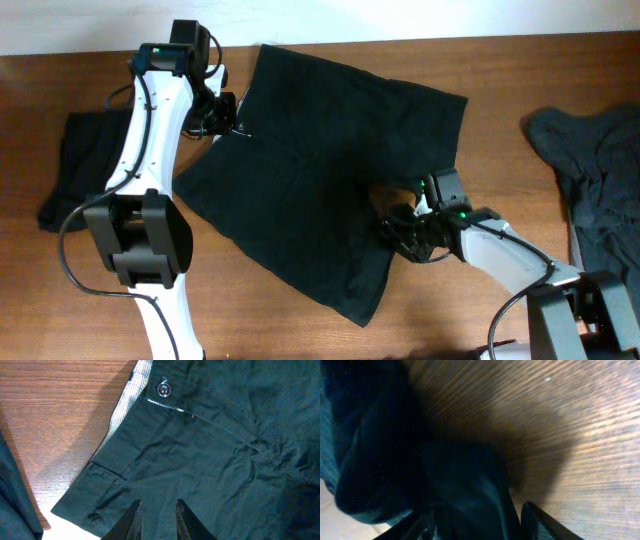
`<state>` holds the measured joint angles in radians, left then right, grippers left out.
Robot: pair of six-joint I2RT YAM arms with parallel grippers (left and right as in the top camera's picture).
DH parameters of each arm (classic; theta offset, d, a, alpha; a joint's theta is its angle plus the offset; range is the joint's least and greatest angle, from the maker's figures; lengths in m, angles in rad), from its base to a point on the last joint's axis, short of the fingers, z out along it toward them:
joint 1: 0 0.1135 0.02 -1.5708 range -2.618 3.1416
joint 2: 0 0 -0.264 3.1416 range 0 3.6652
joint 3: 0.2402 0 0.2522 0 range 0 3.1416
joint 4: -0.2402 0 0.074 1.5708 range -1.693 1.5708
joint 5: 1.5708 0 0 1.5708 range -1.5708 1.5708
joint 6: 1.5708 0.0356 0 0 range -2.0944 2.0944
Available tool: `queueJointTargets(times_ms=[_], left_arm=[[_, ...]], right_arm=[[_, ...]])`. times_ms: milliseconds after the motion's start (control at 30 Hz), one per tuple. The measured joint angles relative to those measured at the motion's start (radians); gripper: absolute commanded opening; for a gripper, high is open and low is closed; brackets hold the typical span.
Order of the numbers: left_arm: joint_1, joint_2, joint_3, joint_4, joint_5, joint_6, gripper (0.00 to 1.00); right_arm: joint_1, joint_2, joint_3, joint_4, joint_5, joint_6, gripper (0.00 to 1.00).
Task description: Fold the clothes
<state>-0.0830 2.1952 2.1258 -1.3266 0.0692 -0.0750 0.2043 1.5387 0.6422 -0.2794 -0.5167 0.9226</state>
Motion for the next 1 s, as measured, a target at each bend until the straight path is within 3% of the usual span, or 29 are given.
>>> queueJointTargets(times_ms=[100, 300, 367, 400, 433, 467, 533, 633, 1000], left_arm=[[0.0, 0.0, 0.0, 0.0, 0.0, 0.0, 0.22], [0.0, 0.0, 0.0, 0.0, 0.0, 0.0, 0.23], [0.0, 0.0, 0.0, 0.0, 0.0, 0.0, 0.23], [0.0, 0.0, 0.0, 0.0, 0.0, 0.0, 0.23], [0.0, 0.0, 0.0, 0.0, 0.0, 0.0, 0.22], [0.0, 0.0, 0.0, 0.0, 0.0, 0.0, 0.23], [0.0, 0.0, 0.0, 0.001, 0.0, 0.0, 0.23], [0.0, 0.0, 0.0, 0.003, 0.0, 0.0, 0.23], [-0.003, 0.0, -0.066, 0.081, 0.013, 0.0, 0.22]], right_arm=[[-0.021, 0.002, -0.052, 0.13, -0.037, 0.011, 0.56], [-0.072, 0.002, -0.061, 0.153, -0.084, -0.002, 0.53], [-0.089, 0.002, -0.061, 0.154, -0.104, -0.021, 0.41], [-0.097, 0.002, -0.061, 0.154, -0.113, -0.036, 0.22], [-0.103, 0.002, -0.061, 0.154, -0.119, -0.043, 0.09], [-0.109, 0.002, -0.061, 0.152, -0.124, -0.047, 0.04], [-0.114, 0.002, -0.061, 0.147, -0.131, -0.051, 0.04], [-0.115, 0.002, -0.061, 0.137, -0.139, -0.061, 0.14], [-0.115, 0.002, -0.061, 0.101, -0.14, -0.09, 0.16]])
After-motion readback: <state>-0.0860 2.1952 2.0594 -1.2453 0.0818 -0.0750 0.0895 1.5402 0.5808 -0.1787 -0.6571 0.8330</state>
